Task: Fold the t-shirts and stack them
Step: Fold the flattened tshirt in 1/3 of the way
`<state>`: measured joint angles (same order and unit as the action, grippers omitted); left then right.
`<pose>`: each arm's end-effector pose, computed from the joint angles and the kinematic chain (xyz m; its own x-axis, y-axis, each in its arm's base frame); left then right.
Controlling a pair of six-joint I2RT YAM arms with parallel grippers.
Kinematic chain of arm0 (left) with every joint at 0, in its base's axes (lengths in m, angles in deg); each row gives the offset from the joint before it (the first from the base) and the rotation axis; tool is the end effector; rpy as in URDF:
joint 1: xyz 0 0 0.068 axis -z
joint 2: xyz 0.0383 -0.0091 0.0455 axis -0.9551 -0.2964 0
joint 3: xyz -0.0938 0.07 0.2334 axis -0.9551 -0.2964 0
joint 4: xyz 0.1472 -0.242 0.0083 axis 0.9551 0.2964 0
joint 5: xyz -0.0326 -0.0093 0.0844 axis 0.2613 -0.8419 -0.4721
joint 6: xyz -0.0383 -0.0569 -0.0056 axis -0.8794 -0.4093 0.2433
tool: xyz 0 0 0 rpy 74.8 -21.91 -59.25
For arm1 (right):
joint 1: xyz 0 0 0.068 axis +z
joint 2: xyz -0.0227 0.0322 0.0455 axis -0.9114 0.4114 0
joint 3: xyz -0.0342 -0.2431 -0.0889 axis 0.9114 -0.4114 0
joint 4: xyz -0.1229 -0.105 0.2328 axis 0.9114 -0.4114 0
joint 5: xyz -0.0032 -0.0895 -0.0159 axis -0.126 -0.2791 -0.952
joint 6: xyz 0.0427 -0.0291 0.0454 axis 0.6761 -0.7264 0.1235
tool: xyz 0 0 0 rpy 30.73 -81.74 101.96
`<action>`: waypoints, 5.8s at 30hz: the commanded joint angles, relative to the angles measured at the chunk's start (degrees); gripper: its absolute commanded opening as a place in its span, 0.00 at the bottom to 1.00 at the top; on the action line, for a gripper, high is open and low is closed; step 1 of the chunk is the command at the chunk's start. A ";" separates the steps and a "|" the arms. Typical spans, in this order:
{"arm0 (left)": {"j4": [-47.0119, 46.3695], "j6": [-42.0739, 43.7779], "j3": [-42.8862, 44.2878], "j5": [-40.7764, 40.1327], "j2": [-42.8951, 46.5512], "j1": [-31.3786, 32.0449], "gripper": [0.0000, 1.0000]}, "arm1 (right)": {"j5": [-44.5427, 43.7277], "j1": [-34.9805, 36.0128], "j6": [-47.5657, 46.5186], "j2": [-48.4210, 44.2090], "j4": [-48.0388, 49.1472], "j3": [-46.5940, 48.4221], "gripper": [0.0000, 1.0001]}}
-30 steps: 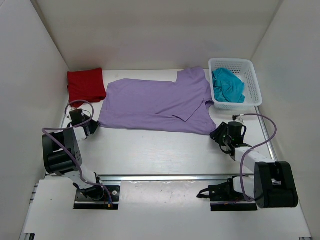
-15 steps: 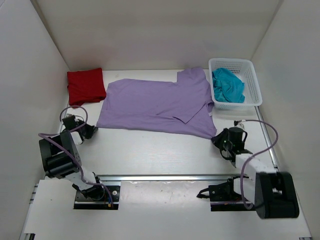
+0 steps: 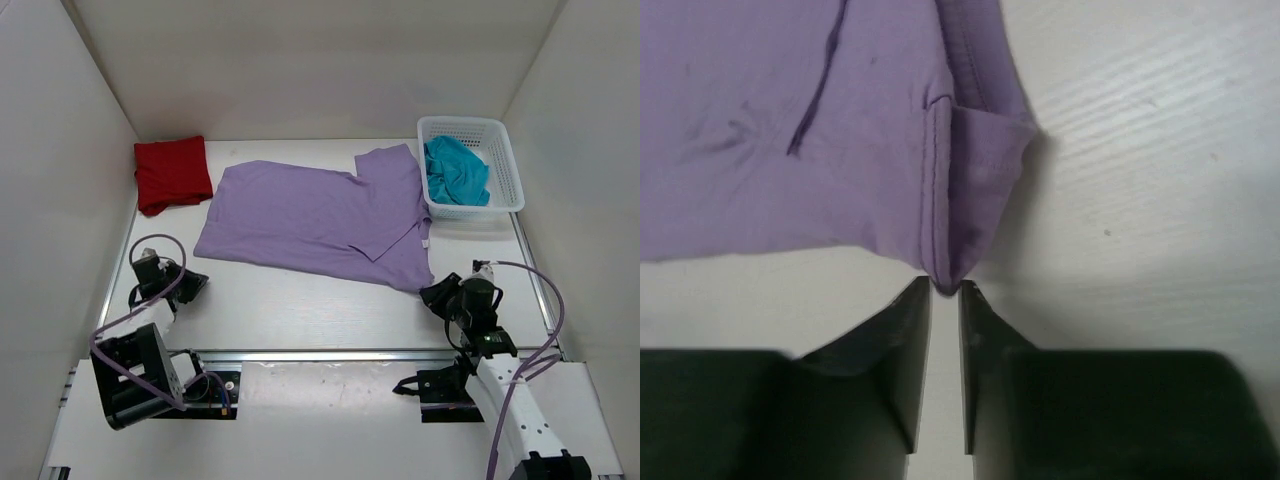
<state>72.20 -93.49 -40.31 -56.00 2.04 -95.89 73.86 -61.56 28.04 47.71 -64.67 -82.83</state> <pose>0.2108 0.0714 0.0844 -0.3912 -0.8557 -0.3388 -0.5983 0.5162 -0.6128 0.1750 0.0201 0.1174 -0.5334 0.6027 -0.5935 0.2114 0.7743 0.5964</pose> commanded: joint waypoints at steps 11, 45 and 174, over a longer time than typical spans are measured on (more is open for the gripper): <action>-9.94 -11.61 11.12 -6.55 -19.52 4.15 0.46 | -0.95 7.54 -2.24 4.23 1.30 6.17 0.37; 12.72 4.47 5.13 -0.30 5.51 -4.30 0.64 | -6.33 10.63 -10.67 34.71 15.99 17.24 0.10; 4.81 1.91 2.99 -8.31 16.24 41.54 0.38 | 6.77 35.34 -14.97 39.41 5.62 23.65 0.25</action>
<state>71.33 -95.45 -47.33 -63.17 17.69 -48.25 78.19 -23.20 15.72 90.11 -57.45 -62.96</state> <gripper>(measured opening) 0.369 0.231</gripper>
